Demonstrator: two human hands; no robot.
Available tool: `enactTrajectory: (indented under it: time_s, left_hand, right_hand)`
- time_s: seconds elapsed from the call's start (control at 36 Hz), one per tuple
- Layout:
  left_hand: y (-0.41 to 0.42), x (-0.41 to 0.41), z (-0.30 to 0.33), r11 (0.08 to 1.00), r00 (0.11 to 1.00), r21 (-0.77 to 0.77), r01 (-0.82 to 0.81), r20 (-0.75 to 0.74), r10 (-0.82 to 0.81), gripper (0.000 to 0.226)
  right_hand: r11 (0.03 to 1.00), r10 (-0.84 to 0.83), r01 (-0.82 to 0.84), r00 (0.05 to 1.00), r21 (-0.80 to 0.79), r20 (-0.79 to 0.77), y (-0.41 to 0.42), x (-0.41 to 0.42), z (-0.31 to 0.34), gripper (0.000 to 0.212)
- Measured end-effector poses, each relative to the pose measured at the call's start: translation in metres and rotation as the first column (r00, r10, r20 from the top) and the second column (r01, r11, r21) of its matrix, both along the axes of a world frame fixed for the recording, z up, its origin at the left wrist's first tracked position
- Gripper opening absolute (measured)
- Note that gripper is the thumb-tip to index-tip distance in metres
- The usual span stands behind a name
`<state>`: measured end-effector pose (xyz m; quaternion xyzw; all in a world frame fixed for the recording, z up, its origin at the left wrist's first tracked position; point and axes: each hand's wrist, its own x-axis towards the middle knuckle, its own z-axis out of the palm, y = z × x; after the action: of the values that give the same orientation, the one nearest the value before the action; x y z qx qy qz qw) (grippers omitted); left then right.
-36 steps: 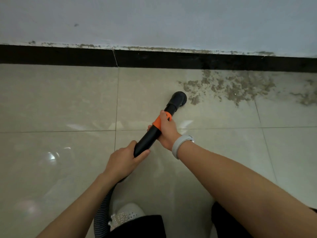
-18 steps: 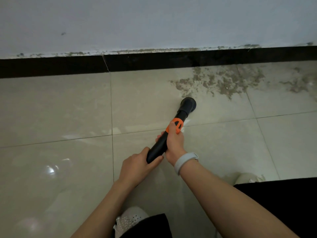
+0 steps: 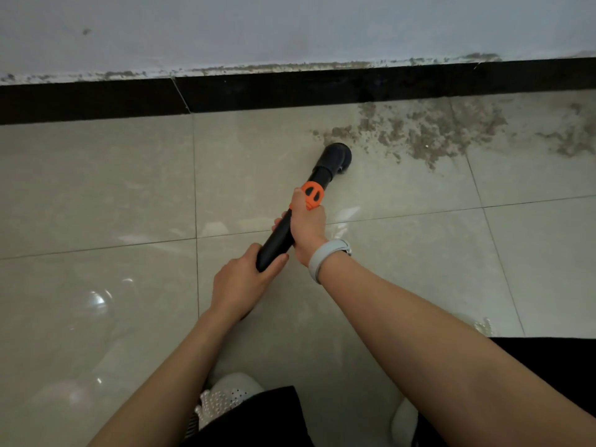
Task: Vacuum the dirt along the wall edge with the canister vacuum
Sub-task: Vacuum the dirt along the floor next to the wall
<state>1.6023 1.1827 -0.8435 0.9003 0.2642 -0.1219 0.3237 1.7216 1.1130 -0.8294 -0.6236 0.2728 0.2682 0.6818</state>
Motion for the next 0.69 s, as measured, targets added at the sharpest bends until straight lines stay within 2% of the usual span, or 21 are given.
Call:
enactTrajectory:
  time_s: [0.11, 0.22, 0.42, 0.53, 0.69]
  left_hand:
    - [0.002, -0.005, 0.002, 0.987, 0.992, 0.103, -0.126, 0.012, 0.125, 0.048]
    - [0.011, 0.001, 0.0, 0.977, 0.983, 0.103, -0.186, 0.012, 0.186, 0.05]
    - [0.029, 0.02, -0.001, 0.956, 0.958, 0.071, -0.283, 0.067, 0.278, 0.05]
    - [0.038, 0.036, 0.0, 0.965, 0.961, -0.004, -0.264, 0.084, 0.263, 0.047]
    - [0.027, 0.04, 0.003, 0.975, 0.972, -0.008, -0.22, 0.079, 0.22, 0.049]
  right_hand:
    - [0.998, 0.066, -0.066, 0.998, 0.013, -0.013, 0.016, 0.004, -0.005, 0.034]
    - [0.984, 0.178, -0.178, 0.984, -0.001, -0.017, 0.036, 0.015, -0.008, 0.049]
    - [0.949, 0.313, -0.314, 0.95, -0.035, -0.016, 0.067, 0.04, -0.008, 0.046]
    - [0.95, 0.31, -0.31, 0.951, -0.043, -0.012, 0.074, 0.054, -0.005, 0.054]
    - [0.973, 0.232, -0.232, 0.973, -0.016, -0.021, 0.059, 0.057, -0.007, 0.054]
